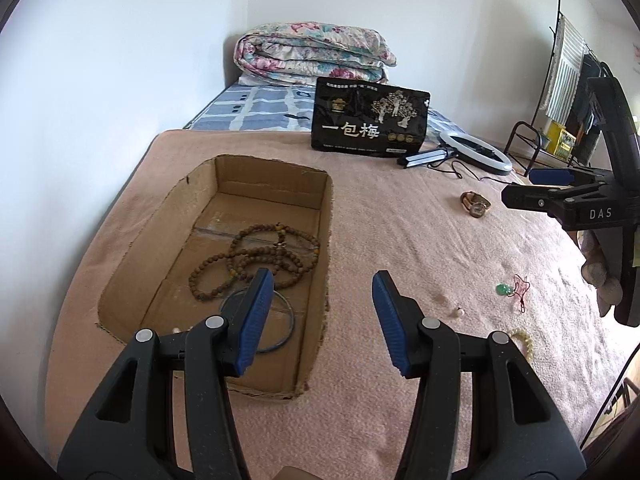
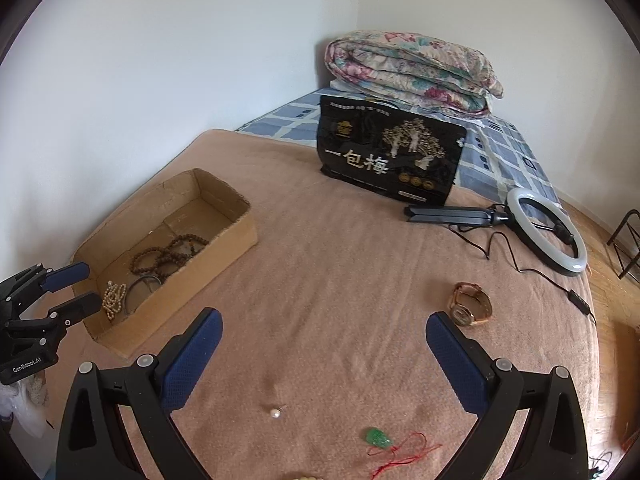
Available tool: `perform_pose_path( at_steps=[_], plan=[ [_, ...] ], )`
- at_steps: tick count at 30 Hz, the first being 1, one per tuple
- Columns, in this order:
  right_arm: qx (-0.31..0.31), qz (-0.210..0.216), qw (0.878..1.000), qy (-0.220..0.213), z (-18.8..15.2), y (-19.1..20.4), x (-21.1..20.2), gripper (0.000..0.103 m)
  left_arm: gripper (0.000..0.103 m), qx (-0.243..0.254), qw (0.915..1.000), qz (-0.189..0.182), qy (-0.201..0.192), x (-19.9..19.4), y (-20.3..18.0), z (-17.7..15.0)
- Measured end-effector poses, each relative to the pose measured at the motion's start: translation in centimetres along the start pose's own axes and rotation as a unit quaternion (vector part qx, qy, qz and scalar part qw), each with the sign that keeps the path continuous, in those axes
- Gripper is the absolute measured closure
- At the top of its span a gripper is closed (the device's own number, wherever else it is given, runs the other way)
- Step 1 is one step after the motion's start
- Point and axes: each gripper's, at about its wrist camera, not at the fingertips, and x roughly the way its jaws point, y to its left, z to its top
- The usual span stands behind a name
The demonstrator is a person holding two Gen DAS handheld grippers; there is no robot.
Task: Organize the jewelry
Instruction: 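Withdraw both tools from the box toward the remaining jewelry, then close the left tool on the second pearl earring while the right tool approaches the jade pendant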
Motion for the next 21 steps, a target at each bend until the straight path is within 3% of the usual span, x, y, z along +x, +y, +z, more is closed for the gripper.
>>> perform_pose_path(
  at_steps=[14, 19, 21],
  plan=[
    [0.042, -0.008, 0.999, 0.016, -6.0, -7.6, -1.7, 0.0, 0.051, 0.033, 0.9964, -0.071, 0.034, 3.2, -6.9, -1.1],
    [0.03, 0.014, 0.999, 0.036, -8.0, -7.9, -0.7, 0.002, 0.063, 0.046, 0.993, -0.093, 0.056, 4.6, -9.1, -2.0],
    [0.017, 0.021, 0.999, 0.047, -8.8, -7.7, -0.1, 0.01, 0.073, 0.053, 0.9912, -0.101, 0.068, 5.3, -9.9, -2.4]
  ],
)
